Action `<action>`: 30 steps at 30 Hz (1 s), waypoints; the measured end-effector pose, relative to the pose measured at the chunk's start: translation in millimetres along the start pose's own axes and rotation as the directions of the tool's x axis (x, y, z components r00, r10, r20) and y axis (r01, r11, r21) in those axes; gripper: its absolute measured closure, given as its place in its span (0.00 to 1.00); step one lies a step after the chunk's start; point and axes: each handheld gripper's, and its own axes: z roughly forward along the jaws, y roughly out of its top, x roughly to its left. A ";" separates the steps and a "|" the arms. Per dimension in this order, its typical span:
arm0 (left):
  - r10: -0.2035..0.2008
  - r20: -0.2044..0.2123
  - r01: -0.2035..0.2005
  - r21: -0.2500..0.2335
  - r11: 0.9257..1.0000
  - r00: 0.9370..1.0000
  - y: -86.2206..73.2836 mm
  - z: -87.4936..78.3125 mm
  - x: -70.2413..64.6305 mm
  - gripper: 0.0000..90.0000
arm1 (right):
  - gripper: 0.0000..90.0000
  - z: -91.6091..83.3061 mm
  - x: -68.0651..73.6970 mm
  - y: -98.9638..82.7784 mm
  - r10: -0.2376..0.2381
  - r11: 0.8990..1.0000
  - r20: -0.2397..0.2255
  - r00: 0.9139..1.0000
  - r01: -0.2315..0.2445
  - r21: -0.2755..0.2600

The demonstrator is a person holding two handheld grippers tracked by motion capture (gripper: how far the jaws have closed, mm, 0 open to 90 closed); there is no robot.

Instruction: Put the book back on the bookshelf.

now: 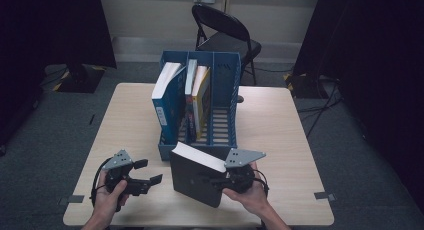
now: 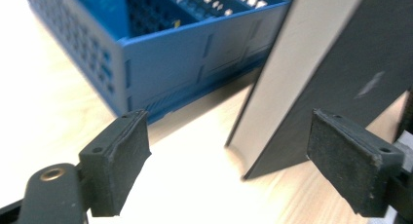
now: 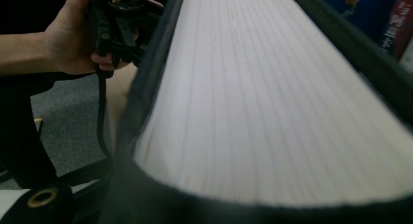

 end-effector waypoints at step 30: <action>-0.035 -0.164 0.054 0.114 0.992 0.986 -12.3 6.4 25.5 0.18 | 0.58 -72.5 -30.9 -30.0 0.102 0.995 0.175 0.979 -0.100 -0.020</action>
